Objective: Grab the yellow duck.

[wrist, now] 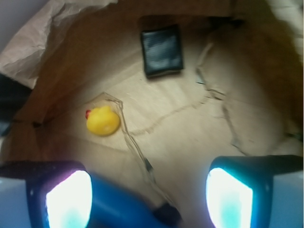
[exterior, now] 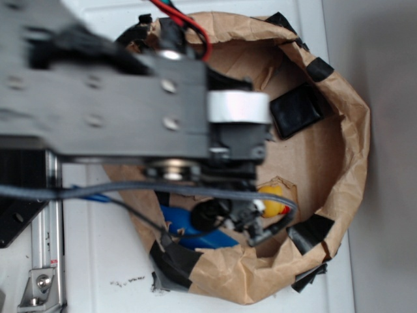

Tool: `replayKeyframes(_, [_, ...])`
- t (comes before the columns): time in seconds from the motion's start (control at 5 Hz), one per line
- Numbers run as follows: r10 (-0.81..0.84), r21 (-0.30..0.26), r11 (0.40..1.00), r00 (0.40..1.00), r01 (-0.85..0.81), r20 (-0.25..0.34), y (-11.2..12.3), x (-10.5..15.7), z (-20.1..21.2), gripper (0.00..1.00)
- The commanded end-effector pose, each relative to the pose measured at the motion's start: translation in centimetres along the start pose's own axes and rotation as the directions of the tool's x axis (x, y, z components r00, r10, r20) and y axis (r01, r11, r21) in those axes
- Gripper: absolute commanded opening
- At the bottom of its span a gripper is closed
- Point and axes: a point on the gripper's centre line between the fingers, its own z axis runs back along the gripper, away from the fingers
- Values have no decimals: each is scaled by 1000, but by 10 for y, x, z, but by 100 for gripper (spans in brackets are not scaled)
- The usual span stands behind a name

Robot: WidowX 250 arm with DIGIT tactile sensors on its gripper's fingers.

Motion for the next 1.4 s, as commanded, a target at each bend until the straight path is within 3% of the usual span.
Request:
replayKeyframes(0.0, [2, 35, 999, 1000, -3, 14, -4, 29, -4, 100])
replayKeyframes(0.8, [2, 35, 999, 1000, -3, 14, -4, 29, -4, 100])
replayKeyframes(1.0, [28, -6, 1000, 992, -27, 126, -2, 28, -19, 100])
replayKeyframes(1.2, [66, -44, 997, 985, -60, 159, -12, 28, -34, 100])
